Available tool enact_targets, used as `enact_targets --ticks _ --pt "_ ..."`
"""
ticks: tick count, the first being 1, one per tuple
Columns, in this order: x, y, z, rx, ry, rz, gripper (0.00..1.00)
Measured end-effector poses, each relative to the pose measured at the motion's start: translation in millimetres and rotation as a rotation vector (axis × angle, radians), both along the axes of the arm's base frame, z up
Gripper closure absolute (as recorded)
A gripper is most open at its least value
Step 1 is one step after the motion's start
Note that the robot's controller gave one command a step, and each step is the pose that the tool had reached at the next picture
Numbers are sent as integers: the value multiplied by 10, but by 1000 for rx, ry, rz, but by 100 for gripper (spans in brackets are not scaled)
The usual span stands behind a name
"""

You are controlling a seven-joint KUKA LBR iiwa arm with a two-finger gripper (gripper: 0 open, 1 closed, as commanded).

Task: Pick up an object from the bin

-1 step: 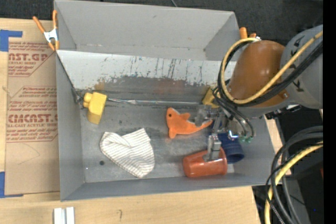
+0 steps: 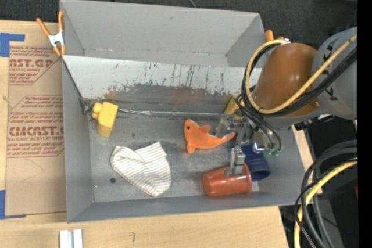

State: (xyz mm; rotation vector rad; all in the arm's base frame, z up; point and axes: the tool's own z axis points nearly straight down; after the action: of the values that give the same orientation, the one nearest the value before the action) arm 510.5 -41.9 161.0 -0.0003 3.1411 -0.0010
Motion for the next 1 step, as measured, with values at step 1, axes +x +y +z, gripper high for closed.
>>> enact_targets --ticks 1 --pt "167 283 -308 0 -6 -10 0"
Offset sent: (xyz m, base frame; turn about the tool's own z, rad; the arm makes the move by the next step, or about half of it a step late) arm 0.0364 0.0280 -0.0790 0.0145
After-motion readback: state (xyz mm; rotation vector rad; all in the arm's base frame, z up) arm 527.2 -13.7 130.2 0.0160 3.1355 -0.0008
